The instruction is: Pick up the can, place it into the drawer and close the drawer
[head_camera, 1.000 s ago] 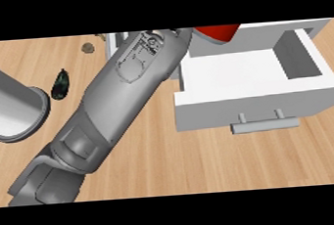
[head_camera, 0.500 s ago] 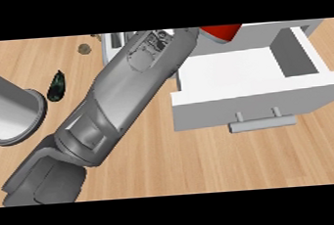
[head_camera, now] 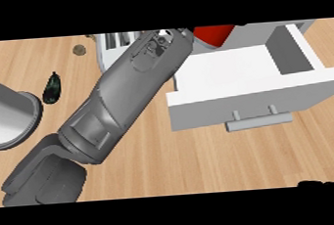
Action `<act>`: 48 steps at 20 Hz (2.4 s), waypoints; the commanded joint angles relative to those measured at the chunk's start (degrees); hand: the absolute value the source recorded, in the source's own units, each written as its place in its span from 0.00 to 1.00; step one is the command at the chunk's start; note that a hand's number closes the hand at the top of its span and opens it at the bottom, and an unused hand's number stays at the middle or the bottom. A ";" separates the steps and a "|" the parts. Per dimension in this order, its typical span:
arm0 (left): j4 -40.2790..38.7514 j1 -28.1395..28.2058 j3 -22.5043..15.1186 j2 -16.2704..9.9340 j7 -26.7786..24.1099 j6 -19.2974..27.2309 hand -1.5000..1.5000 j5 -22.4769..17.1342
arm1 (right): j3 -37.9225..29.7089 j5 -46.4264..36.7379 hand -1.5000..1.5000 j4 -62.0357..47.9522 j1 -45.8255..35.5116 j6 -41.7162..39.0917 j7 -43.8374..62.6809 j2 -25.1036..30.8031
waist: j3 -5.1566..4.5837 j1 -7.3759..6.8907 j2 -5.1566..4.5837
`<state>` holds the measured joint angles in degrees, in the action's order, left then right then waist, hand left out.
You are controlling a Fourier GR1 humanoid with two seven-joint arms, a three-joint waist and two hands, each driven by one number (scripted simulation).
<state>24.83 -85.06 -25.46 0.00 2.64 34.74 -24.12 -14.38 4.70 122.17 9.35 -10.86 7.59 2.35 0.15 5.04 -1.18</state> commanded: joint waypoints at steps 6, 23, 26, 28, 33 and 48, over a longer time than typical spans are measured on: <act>-2.49 0.30 -6.46 0.00 -0.92 3.10 1.00 -2.82 | 1.14 -0.38 0.00 0.88 -0.28 -0.16 0.52 -0.15 | 0.04 1.84 -0.17; -4.24 4.50 -10.86 0.00 -6.55 9.21 0.00 -7.10 | 0.79 -0.15 0.00 -0.44 -3.05 -0.48 0.15 1.13 | 0.02 3.12 -0.79; -3.14 5.95 -11.50 0.00 -7.73 10.75 0.00 -8.22 | 2.94 -2.58 0.00 0.47 -3.05 0.56 -0.55 -0.33 | -0.01 2.56 -0.63; -3.88 3.17 -10.61 0.00 -6.10 10.50 0.00 -9.25 | -0.89 -2.25 0.00 0.73 -3.53 -0.37 -1.21 3.25 | 0.01 2.91 -0.62; -1.20 6.17 -10.16 0.00 -7.86 11.48 0.00 -12.62 | 2.69 -11.14 0.00 2.60 -4.44 -0.53 -4.93 5.19 | -0.05 2.74 -0.80; -0.96 0.90 -9.09 0.00 -10.10 13.21 0.00 -16.35 | 13.66 -40.31 0.00 1.19 -9.49 2.81 -6.20 11.09 | -0.13 -2.00 0.09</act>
<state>24.28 -82.61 -34.28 0.00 -7.54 47.44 -40.28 -4.62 -26.33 125.03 1.98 -9.69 0.71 12.37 0.05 4.20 -1.22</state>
